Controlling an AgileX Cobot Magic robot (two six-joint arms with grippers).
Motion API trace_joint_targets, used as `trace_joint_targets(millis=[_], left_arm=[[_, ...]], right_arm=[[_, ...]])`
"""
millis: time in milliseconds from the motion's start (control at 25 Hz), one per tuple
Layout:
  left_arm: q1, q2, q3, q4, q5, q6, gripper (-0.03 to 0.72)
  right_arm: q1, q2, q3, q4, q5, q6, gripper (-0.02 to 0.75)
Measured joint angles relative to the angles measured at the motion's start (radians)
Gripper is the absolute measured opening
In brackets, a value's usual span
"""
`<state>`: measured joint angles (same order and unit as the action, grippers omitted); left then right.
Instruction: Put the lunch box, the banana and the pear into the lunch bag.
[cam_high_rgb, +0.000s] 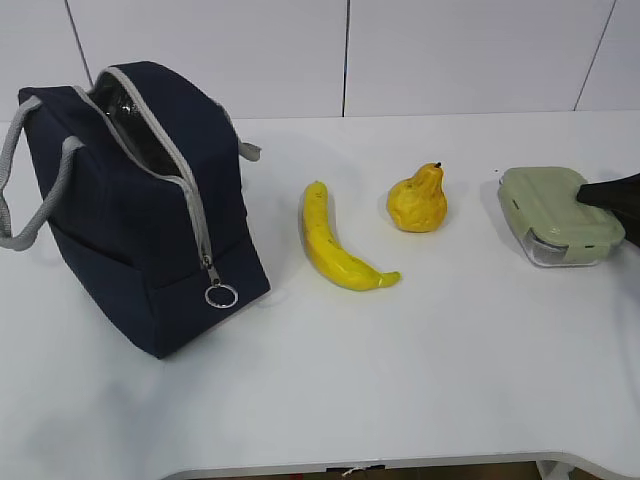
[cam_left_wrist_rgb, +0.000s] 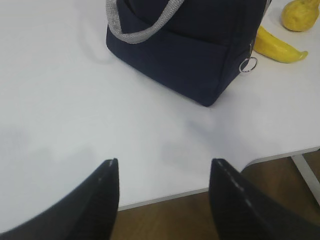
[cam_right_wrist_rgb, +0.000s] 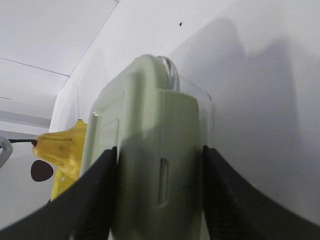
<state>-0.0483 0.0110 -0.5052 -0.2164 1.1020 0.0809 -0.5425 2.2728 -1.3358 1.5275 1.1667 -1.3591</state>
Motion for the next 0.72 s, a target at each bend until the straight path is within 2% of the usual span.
trace_joint_targets(millis=[720], left_arm=[[0.0, 0.0, 0.0, 0.0, 0.0, 0.0, 0.414]], right_arm=[[0.0, 0.0, 0.0, -0.002, 0.001, 0.002, 0.381]])
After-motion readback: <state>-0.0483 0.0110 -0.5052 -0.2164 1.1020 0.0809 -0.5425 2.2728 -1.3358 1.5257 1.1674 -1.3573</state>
